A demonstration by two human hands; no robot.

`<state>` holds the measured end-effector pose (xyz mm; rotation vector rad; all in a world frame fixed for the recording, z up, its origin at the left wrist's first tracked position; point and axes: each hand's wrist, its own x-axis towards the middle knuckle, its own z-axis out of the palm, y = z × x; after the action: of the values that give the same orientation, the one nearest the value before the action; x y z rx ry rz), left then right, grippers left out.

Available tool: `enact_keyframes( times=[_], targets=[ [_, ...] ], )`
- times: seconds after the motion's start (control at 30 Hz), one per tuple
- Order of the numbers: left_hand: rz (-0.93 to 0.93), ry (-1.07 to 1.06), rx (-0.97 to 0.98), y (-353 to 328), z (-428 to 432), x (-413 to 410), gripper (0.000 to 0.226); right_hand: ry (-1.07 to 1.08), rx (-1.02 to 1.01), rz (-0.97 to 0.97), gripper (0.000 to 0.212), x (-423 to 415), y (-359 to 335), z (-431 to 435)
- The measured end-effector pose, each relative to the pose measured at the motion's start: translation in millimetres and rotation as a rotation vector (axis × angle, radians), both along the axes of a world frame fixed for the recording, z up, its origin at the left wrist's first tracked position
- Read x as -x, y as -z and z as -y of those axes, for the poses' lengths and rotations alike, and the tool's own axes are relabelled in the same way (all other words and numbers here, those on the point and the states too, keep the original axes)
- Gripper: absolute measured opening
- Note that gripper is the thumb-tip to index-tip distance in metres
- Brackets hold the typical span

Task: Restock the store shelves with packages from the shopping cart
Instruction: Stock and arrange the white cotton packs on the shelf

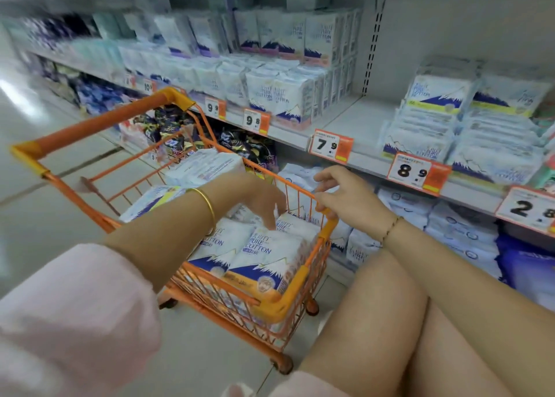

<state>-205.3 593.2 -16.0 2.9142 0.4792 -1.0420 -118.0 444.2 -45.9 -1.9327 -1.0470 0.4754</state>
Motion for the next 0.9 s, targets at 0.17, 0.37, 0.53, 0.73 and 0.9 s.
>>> enact_keyframes(
  times=[0.17, 0.37, 0.53, 0.73, 0.9],
  targets=[
    [0.355, -0.374, -0.363, 7, -43, 23, 0.062, -0.079, -0.003, 0.000, 0.028, 22, -3, -24],
    [0.407, -0.624, -0.245, 11, -90, 47, 0.074, -0.149, 0.024, -0.011, 0.028, 38, 5, -45],
    [0.495, -0.523, -0.317, 29, -86, 49, 0.073, -0.131, 0.038, -0.016, 0.027, 36, 6, -47],
    [0.568, -0.586, -0.288, 33, -84, 44, 0.073, -0.111, 0.031, -0.041, 0.027, 33, 10, -47],
    [0.649, -0.744, -0.127, 18, -88, 38, 0.080, -0.099, 0.011, -0.070, 0.024, 29, 10, -46]
  ],
)
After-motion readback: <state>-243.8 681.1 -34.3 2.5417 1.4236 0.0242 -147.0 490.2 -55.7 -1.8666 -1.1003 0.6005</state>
